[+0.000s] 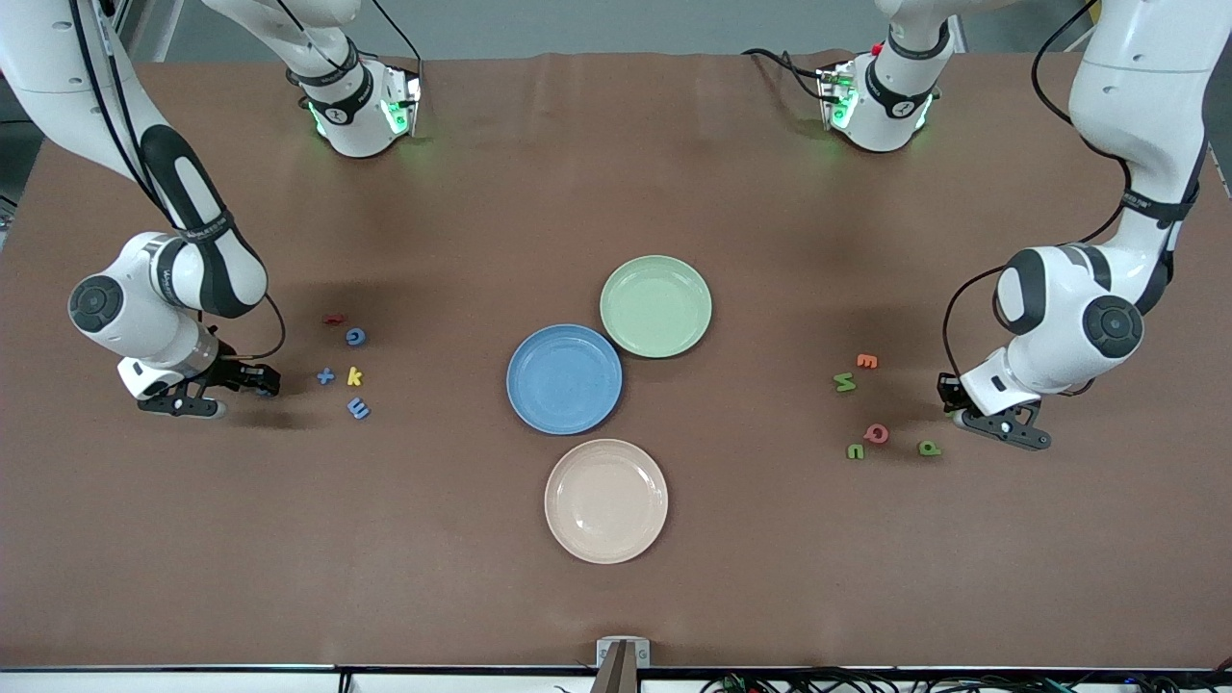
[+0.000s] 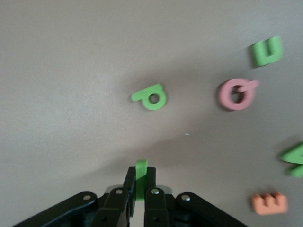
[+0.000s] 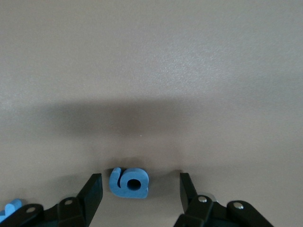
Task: Sort letters by color into matching plates
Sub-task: 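Grasp the green I and blue 6 with the left and right grippers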
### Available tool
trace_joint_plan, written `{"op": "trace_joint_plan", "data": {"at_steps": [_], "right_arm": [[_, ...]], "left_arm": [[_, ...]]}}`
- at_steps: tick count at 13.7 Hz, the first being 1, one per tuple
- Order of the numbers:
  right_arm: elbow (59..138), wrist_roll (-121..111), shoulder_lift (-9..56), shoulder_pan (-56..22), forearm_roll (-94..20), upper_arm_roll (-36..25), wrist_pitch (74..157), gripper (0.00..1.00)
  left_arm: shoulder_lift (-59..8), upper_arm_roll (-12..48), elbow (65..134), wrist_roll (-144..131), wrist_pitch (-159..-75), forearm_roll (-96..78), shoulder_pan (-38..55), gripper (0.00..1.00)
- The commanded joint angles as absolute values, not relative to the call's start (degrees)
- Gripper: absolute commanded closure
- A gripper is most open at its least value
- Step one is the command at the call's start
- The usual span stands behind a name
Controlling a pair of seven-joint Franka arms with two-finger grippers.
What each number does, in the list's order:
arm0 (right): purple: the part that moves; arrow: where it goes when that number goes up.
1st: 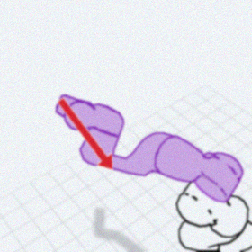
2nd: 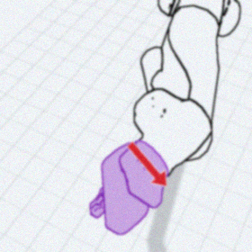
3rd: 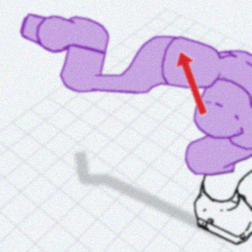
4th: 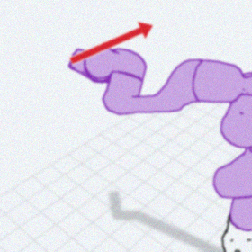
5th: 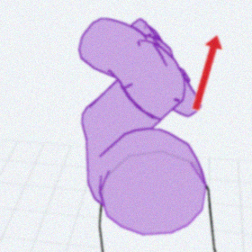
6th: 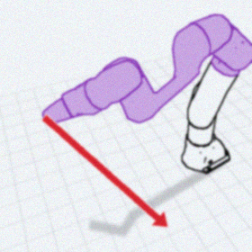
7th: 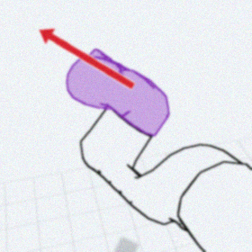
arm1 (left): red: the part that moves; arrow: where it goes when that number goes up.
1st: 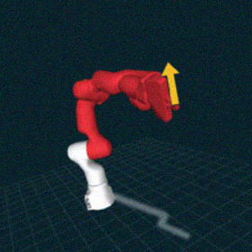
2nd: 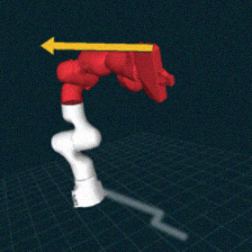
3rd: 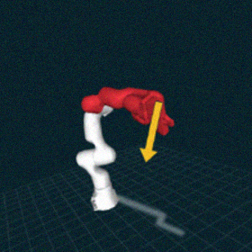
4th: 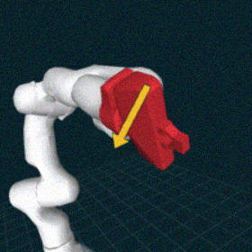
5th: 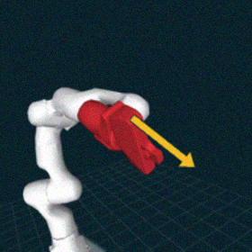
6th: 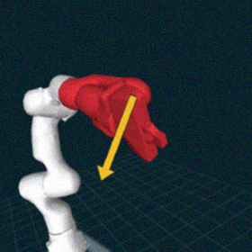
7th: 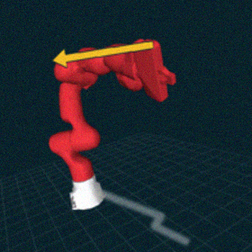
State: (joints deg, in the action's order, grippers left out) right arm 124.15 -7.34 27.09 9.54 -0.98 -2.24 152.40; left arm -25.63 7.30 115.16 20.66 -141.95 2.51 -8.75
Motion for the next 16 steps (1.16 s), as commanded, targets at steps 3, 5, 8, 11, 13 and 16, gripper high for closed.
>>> {"op": "trace_joint_plan", "data": {"at_steps": [3,5,8,11,13,16], "right_arm": [[123.3,-7.1,28.7,9.2,-1.7,-1.8,152.8,0.32],[123.3,-7.0,28.8,9.3,-1.7,-1.8,152.8,0.38],[123.3,-6.9,28.7,9.2,-1.7,-1.7,152.2,0.54],[123.3,-6.9,28.7,9.2,-1.7,-1.7,152.1,0.70],[123.2,-6.9,28.7,9.1,-1.7,-1.7,152.1,0.85],[122.3,-7.0,27.6,9.0,-1.7,-1.5,149.4,0.92]], "left_arm": [[-18.9,12.7,115.9,15.1,-133.6,2.8,-8.6,1.00],[-17.8,16.9,115.0,7.8,-129.7,2.8,-8.6,1.00],[-17.8,22.2,114.3,-1.5,-125.1,2.7,-8.6,1.00],[-18.3,27.2,114.3,-13.1,-122.3,2.7,-8.5,1.00],[-18.9,30.8,114.3,-21.6,-122.3,2.8,-8.1,1.00],[-19.7,32.5,114.7,-31.0,-122.4,2.7,-3.9,1.00]]}}
